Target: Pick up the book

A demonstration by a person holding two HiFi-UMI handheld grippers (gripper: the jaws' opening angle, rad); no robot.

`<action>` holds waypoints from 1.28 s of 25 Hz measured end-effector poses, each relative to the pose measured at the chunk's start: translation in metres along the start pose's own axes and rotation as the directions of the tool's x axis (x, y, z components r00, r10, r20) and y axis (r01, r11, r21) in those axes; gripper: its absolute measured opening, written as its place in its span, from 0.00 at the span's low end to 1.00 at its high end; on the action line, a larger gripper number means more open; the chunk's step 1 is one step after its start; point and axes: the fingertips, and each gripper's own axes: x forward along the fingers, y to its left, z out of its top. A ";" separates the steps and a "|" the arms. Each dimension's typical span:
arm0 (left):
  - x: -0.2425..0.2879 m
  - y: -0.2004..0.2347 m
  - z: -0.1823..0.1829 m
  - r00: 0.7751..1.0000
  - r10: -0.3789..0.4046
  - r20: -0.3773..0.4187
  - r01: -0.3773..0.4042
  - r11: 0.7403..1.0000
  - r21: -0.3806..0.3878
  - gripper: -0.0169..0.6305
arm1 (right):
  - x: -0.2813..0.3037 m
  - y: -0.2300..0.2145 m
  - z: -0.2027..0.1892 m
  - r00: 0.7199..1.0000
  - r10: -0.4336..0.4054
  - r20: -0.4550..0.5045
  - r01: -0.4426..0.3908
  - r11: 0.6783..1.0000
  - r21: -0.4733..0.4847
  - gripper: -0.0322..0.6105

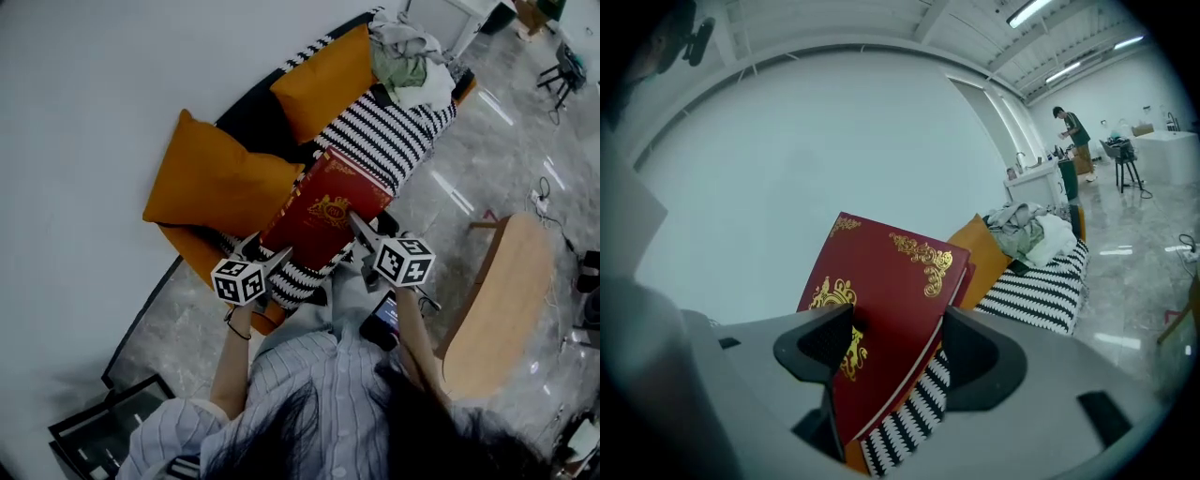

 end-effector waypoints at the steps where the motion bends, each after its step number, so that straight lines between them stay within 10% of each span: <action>1: -0.003 -0.001 -0.001 1.000 -0.004 -0.005 0.004 1.000 0.011 0.60 | -0.004 0.002 -0.003 1.000 -0.009 0.001 0.009 1.000 0.002 0.54; 32: 0.010 -0.156 -0.045 0.985 -0.166 -0.051 0.172 0.977 0.125 0.60 | -0.189 -0.049 -0.011 0.978 -0.183 0.100 0.178 0.983 0.052 0.54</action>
